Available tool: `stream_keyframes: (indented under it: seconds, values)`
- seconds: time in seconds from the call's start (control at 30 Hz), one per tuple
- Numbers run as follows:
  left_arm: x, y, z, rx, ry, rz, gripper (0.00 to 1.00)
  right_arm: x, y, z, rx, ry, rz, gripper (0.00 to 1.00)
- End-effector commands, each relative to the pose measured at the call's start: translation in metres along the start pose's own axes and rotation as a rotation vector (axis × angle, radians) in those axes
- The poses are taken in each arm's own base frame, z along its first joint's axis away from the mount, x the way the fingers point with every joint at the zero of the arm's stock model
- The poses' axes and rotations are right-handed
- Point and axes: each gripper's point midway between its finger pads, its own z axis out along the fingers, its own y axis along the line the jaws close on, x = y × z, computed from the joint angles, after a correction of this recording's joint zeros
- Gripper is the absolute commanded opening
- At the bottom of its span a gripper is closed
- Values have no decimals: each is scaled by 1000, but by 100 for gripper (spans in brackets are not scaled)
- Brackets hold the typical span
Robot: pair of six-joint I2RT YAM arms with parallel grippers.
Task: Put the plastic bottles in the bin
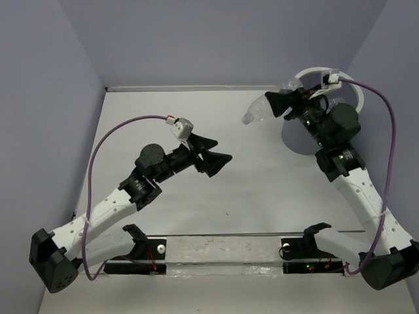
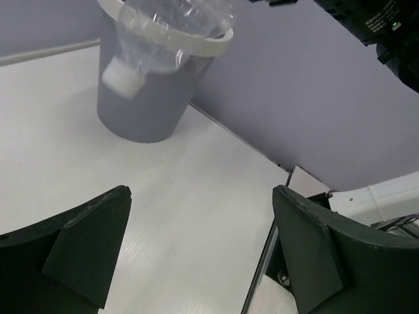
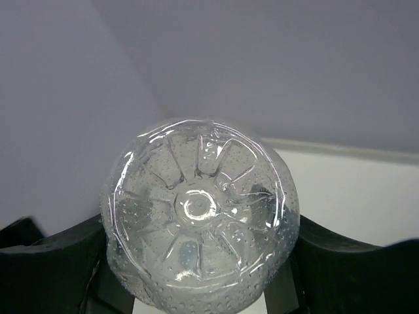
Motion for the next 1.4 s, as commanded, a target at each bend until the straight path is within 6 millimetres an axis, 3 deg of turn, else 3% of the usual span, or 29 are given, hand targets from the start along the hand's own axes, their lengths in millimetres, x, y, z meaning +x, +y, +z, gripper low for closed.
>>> stream_keyframes:
  seconds: [0.0, 0.1, 0.13, 0.17, 0.23, 0.33, 0.47, 0.53, 0.63, 0.67, 0.73, 0.8, 0.93, 1.03, 1.1, 1.17, 1.23, 1.27, 1.3, 1.37]
  values:
    - [-36, 4, -30, -163, -67, -29, 99, -126, -48, -18, 341, -328, -209, 44]
    - [-43, -3, -54, -193, -67, -31, 99, -156, -97, -28, 573, -383, -304, 43]
    - [-49, -8, -65, -191, -86, -26, 99, -170, -128, -34, 692, -399, -332, 42]
    - [-44, -7, -73, -208, -60, -23, 99, -176, -142, -37, 735, -396, -352, 41]
    - [-45, -9, -90, -233, -53, -10, 99, -177, -172, -41, 792, -363, -344, 41]
    - [-53, -7, -108, -282, -75, 11, 99, -165, -189, -39, 815, -328, -322, 41]
    - [-54, 10, -126, -407, -65, 52, 99, -147, -237, -40, 900, -267, -309, 41]
    - [-53, 14, -132, -432, -69, 65, 99, -142, -249, -39, 900, -256, -280, 41]
    - [-49, 22, -137, -465, -83, 74, 99, -131, -264, -36, 889, -230, -232, 55]
    - [-45, 26, -136, -470, -80, 76, 99, -129, -271, -36, 901, -225, -205, 71]
    - [-42, 28, -134, -472, -79, 82, 99, -127, -279, -38, 901, -226, -162, 93]
    - [-34, 34, -133, -487, -52, 86, 99, -119, -286, -40, 915, -186, -122, 100]
    - [-26, 41, -134, -512, -21, 94, 99, -126, -279, -38, 906, -184, -107, 100]
    - [-28, 43, -138, -531, -32, 101, 99, -161, -252, -55, 912, -291, -123, 100]
    - [-31, 46, -141, -550, -51, 100, 99, -173, -232, -56, 858, -320, -125, 100]
    - [-35, 46, -143, -557, -67, 101, 99, -182, -205, -56, 768, -345, -105, 100]
    - [-37, 47, -142, -560, -75, 102, 99, -192, -159, -57, 601, -395, -96, 100]
    - [-37, 47, -142, -558, -76, 100, 99, -185, -146, -59, 551, -381, -76, 100]
    - [-39, 47, -141, -558, -82, 99, 99, -187, -122, -65, 468, -413, -82, 100]
    - [-41, 45, -138, -545, -85, 93, 99, -169, -81, -60, 268, -355, -33, 100]
